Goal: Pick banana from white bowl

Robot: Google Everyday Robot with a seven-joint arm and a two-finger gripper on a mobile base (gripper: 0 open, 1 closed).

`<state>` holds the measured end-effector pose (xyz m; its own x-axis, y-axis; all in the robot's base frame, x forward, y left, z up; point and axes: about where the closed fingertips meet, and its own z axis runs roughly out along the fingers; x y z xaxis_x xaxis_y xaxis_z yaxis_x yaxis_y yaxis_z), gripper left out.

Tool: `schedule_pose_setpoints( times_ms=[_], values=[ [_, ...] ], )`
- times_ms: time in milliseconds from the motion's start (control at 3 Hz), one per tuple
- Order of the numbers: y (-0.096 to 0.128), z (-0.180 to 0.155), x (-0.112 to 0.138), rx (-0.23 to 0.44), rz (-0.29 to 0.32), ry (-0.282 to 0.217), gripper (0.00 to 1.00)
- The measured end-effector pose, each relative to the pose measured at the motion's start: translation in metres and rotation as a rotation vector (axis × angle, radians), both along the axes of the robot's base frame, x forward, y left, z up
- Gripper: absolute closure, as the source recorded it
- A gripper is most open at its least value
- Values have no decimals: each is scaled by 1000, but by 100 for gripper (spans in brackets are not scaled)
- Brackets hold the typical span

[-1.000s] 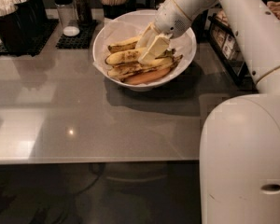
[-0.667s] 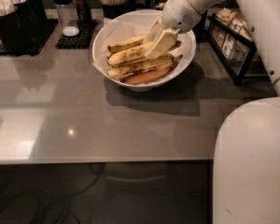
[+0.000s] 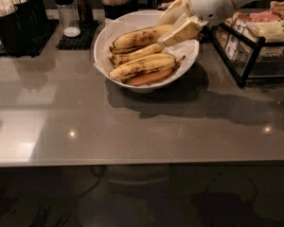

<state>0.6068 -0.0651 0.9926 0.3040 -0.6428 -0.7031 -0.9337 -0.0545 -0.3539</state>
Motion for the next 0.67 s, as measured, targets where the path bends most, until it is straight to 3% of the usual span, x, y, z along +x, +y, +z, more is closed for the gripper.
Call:
schedule_pose_setpoints(
  times_ms=[333,667],
  values=[
    [13,11,-32,216,40,-93,100],
    [11,8,-66,359,4,-133,100]
  ],
)
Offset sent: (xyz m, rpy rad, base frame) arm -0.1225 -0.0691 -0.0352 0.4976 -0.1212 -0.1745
